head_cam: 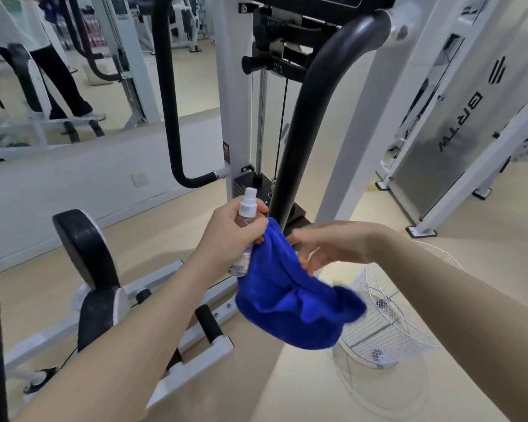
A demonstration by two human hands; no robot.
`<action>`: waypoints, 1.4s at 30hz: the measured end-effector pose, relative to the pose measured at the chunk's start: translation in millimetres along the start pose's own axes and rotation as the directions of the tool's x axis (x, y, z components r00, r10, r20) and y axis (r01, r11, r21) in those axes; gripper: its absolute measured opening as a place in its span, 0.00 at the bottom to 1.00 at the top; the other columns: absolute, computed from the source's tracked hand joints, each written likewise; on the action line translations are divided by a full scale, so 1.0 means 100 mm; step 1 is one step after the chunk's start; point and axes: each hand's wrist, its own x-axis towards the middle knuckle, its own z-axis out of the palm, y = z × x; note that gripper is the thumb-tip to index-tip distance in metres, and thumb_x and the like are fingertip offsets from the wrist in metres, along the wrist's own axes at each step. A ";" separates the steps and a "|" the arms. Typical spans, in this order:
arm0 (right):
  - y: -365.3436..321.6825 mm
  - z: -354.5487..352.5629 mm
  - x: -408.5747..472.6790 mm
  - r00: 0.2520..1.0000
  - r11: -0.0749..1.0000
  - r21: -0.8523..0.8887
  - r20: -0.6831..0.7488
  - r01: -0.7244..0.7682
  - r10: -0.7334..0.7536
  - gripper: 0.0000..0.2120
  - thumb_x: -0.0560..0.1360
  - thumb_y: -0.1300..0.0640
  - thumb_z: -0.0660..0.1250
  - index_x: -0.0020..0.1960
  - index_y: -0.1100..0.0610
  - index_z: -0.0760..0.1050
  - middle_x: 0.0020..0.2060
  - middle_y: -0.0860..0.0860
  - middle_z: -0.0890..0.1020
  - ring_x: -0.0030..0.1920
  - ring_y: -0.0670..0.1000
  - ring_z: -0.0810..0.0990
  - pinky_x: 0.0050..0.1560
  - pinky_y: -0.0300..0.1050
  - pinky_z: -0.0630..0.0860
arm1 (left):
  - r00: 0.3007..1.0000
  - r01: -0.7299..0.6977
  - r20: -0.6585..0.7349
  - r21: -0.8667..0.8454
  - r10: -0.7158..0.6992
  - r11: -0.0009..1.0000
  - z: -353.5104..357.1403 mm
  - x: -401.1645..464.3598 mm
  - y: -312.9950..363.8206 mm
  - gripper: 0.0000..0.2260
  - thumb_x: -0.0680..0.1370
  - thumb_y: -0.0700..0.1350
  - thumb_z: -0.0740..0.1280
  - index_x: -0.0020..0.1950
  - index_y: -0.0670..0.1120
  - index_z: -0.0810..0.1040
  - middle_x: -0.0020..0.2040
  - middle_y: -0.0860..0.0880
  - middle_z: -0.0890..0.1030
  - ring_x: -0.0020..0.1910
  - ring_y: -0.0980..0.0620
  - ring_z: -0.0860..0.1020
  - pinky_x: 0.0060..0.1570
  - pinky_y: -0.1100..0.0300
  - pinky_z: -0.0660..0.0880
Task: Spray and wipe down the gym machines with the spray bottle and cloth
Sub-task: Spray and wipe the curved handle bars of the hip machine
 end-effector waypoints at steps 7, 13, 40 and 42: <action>0.06 0.00 0.03 0.952 0.922 0.254 -0.174 0.292 -0.253 0.15 0.77 0.53 0.60 0.52 0.64 0.75 0.42 0.52 0.82 0.41 0.49 0.81 0.41 0.41 0.78 | 0.996 -0.066 -0.060 0.052 0.069 0.997 0.20 0.08 0.11 0.08 0.74 0.36 0.66 0.44 0.49 0.75 0.33 0.52 0.77 0.31 0.57 0.76 0.34 0.63 0.75; -0.10 -0.28 -0.03 0.638 0.345 0.588 -0.769 0.732 -0.042 0.16 0.78 0.46 0.59 0.56 0.56 0.75 0.48 0.52 0.82 0.49 0.53 0.81 0.48 0.46 0.77 | 0.949 -0.053 -0.307 0.053 0.067 0.997 0.21 0.26 0.08 0.08 0.76 0.41 0.67 0.44 0.54 0.73 0.43 0.52 0.78 0.39 0.50 0.76 0.45 0.52 0.77; -0.14 0.06 0.70 0.577 0.678 0.242 -0.750 0.694 -0.323 0.20 0.77 0.42 0.51 0.54 0.56 0.70 0.43 0.58 0.77 0.43 0.54 0.77 0.50 0.54 0.75 | 0.938 -0.059 -0.328 0.164 0.111 0.985 0.24 0.42 -0.23 0.10 0.78 0.43 0.64 0.57 0.54 0.73 0.41 0.56 0.76 0.40 0.52 0.78 0.40 0.63 0.77; 0.23 0.25 0.89 0.709 0.758 0.405 -0.697 0.511 -0.106 0.23 0.74 0.38 0.53 0.56 0.56 0.70 0.47 0.60 0.79 0.49 0.60 0.78 0.60 0.61 0.73 | 0.933 -0.034 -0.347 0.173 0.094 0.984 0.24 0.39 -0.32 0.07 0.78 0.43 0.63 0.54 0.52 0.74 0.40 0.56 0.76 0.41 0.49 0.78 0.40 0.59 0.77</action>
